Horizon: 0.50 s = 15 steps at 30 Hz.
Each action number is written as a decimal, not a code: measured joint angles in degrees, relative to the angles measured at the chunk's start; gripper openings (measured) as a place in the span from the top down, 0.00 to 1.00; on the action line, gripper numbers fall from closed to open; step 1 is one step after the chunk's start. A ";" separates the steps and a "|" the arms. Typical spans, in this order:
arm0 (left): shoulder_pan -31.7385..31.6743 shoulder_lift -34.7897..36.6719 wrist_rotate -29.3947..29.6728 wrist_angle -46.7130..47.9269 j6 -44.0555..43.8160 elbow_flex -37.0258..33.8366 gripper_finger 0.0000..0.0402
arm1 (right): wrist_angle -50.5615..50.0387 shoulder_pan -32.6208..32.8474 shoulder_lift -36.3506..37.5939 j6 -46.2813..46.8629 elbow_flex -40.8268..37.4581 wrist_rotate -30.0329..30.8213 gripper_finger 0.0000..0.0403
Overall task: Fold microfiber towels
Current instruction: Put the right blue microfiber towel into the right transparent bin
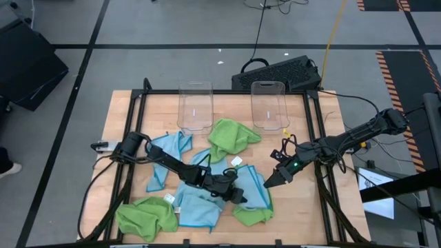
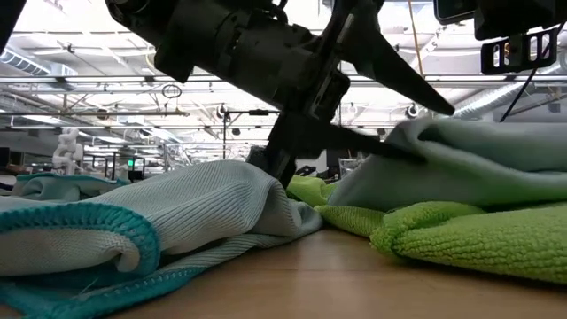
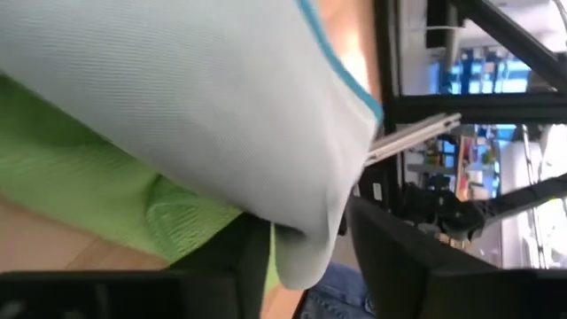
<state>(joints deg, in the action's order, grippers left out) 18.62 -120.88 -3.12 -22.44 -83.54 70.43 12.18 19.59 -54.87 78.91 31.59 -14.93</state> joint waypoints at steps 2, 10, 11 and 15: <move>-0.08 0.00 0.11 0.46 -0.81 0.00 0.55 | 0.00 0.00 0.00 0.25 0.00 0.04 0.52; -2.39 0.00 2.62 0.61 -4.12 0.00 0.53 | -0.20 -0.50 0.00 -1.61 0.00 -0.11 0.52; -2.78 0.00 3.28 1.03 -4.31 0.00 0.55 | -0.20 -0.60 0.00 -1.91 0.00 -0.12 0.52; -3.99 0.00 3.79 2.63 -5.14 0.00 0.66 | 0.03 -0.87 0.00 -3.12 0.00 -1.36 0.52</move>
<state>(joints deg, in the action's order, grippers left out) 14.64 -120.88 0.68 -19.81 -88.68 70.43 12.21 18.72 -54.87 75.78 31.59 -16.29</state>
